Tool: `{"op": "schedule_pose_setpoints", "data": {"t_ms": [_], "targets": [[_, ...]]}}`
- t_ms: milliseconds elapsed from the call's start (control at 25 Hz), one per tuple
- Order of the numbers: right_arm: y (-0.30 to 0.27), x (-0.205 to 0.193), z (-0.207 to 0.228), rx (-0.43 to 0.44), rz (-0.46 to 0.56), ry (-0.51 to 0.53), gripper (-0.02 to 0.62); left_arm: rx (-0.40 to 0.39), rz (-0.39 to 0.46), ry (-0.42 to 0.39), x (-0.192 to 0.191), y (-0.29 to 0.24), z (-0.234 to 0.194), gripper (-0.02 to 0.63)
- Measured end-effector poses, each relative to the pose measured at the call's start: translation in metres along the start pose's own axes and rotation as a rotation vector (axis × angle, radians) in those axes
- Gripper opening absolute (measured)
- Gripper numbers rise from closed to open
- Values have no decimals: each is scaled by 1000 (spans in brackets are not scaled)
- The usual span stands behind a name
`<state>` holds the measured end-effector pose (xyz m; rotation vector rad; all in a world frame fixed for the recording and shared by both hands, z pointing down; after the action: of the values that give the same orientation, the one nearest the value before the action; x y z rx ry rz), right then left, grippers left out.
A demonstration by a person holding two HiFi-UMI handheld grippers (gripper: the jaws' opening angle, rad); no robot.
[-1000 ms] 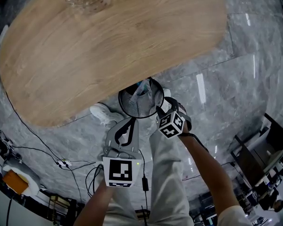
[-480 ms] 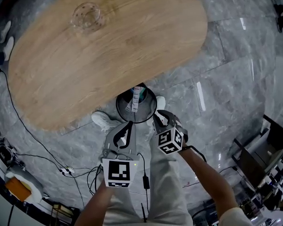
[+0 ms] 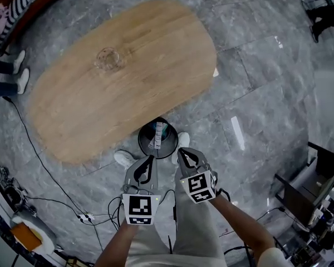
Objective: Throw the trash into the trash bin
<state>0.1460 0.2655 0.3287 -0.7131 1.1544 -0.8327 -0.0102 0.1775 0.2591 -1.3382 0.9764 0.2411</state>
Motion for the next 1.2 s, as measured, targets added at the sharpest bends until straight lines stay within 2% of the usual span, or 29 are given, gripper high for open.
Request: {"op": "schedule_pose_setpoints", "data": {"t_ms": [240,560,1200], "targets": [[58,57,-16,26,117,-72,23,32,56,20,47,36,-4,0],[138,127,-48,55,265,-46,23,80,107,60,106,101,-3,0],[284,197,-109,131,533,-24,21,120,238,0,183,218,32,0]]}}
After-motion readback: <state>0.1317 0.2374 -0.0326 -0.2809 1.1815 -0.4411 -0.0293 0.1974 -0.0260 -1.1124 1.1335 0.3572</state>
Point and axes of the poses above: the fingertips, and each gripper's own axes: y backward along the fingers, z to its right, x out of its top, the point moved 10 cm from there along y, backward along the fingers, and after that the axes turned 15 degrees about -y, right-handed, at the moved point
